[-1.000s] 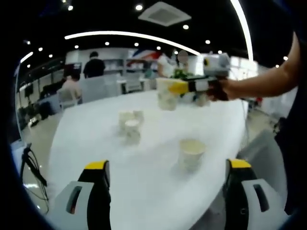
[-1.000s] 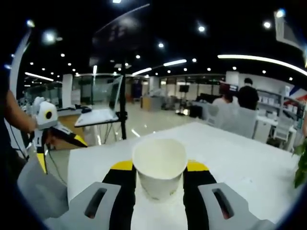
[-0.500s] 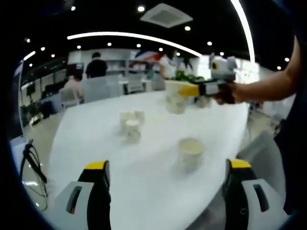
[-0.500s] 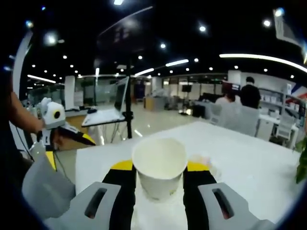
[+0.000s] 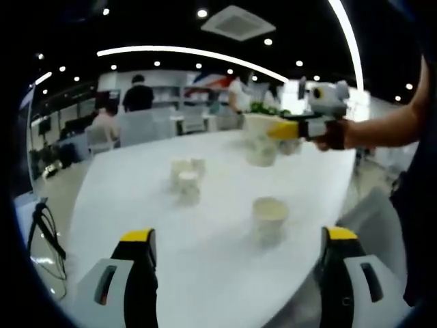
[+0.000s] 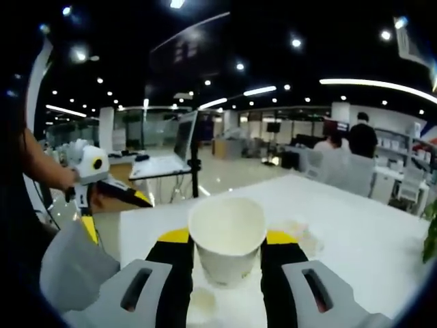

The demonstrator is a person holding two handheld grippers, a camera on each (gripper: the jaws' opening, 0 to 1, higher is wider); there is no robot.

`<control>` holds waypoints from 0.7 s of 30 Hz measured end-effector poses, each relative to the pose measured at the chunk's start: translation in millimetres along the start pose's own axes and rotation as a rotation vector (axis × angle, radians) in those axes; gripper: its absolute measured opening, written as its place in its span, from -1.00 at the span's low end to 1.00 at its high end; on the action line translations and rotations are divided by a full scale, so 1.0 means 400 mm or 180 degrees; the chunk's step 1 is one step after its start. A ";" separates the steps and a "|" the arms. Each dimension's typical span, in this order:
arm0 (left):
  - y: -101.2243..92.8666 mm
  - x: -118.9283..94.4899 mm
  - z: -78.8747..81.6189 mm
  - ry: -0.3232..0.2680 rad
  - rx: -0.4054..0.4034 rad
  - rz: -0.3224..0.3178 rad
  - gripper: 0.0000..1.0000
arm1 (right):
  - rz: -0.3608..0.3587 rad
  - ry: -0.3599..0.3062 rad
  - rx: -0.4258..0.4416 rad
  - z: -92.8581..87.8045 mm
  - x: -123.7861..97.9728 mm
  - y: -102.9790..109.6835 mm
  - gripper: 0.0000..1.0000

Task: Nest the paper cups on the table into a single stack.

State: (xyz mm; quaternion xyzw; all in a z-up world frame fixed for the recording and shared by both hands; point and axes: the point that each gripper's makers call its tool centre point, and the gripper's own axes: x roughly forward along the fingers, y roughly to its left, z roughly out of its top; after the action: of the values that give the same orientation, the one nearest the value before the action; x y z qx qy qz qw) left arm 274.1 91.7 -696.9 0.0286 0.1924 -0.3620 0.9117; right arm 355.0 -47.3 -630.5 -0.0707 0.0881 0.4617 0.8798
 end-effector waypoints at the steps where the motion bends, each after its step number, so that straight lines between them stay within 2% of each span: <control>1: 0.000 -0.001 0.001 -0.0008 -0.0008 -0.0004 0.98 | 0.0019 -0.0002 0.0013 0.000 -0.003 0.007 -0.30; 14: 0.003 -0.002 -0.003 0.0012 -0.0034 -0.0011 0.98 | 0.0117 0.0035 0.0033 -0.015 -0.034 0.072 -0.30; 21: 0.007 0.005 0.002 0.0005 -0.0018 -0.0035 0.98 | 0.0151 -0.0021 0.0011 -0.014 -0.053 0.095 -0.31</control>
State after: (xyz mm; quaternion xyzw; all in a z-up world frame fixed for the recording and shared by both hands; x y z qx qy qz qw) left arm 277.5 92.3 -697.2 0.0252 0.1942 -0.3664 0.9096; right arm 311.4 -44.0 -633.1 -0.0655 0.0877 0.4825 0.8690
